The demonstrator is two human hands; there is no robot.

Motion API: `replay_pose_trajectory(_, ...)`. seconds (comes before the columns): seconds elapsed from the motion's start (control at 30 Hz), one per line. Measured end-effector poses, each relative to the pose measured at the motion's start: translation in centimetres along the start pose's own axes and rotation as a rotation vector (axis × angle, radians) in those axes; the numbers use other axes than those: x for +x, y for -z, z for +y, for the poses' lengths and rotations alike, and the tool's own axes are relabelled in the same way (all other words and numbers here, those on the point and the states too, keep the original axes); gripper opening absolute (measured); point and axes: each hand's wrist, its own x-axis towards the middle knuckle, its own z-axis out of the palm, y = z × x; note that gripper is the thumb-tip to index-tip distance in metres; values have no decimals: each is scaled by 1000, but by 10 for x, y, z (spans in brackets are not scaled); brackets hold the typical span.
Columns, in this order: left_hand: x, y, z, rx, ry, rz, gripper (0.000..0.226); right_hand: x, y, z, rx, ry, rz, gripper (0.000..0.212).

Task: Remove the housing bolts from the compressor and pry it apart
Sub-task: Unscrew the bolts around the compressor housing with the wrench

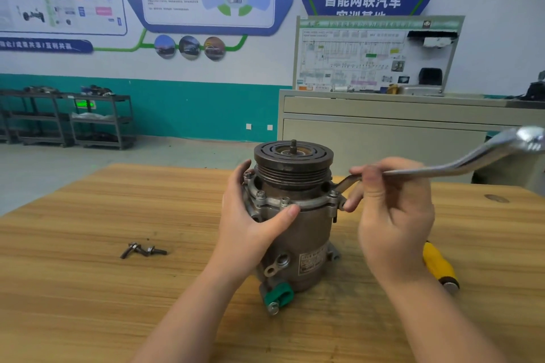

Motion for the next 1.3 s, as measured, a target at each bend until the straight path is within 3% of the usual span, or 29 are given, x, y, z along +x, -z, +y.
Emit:
replay_pose_trajectory(0.1,0,0,0,-8,-9,6,107,-9,-1,0,-173,266,-161,25)
replay_pose_trajectory(0.2,0,0,0,0,-19,13,106,-16,-8,0,-235,287,-87,28)
replay_pose_trajectory(0.37,0,0,0,-5,-2,10,108,-9,-17,4,235,-318,353,27)
replay_pose_trajectory(0.5,0,0,0,-13,-4,16,107,16,-2,26,600,-992,362,28)
replay_pose_trajectory(0.57,0,-1,1,-12,-5,15,107,23,5,31,761,-1128,403,25)
replay_pose_trajectory(0.63,0,0,1,-8,-5,12,106,24,9,31,834,-1070,514,23)
replay_pose_trajectory(0.73,0,0,2,-4,-4,13,107,23,10,24,599,-839,504,23)
replay_pose_trajectory(1.0,0,0,1,1,3,10,107,5,-2,-1,147,-266,191,14)
replay_pose_trajectory(1.17,0,-1,1,5,-17,14,104,-7,-4,-1,-224,335,-159,25)
replay_pose_trajectory(1.23,0,0,1,8,-22,13,105,-11,-8,1,-262,345,-130,26)
replay_pose_trajectory(1.3,0,0,1,9,-18,13,106,-15,-12,1,-102,148,9,25)
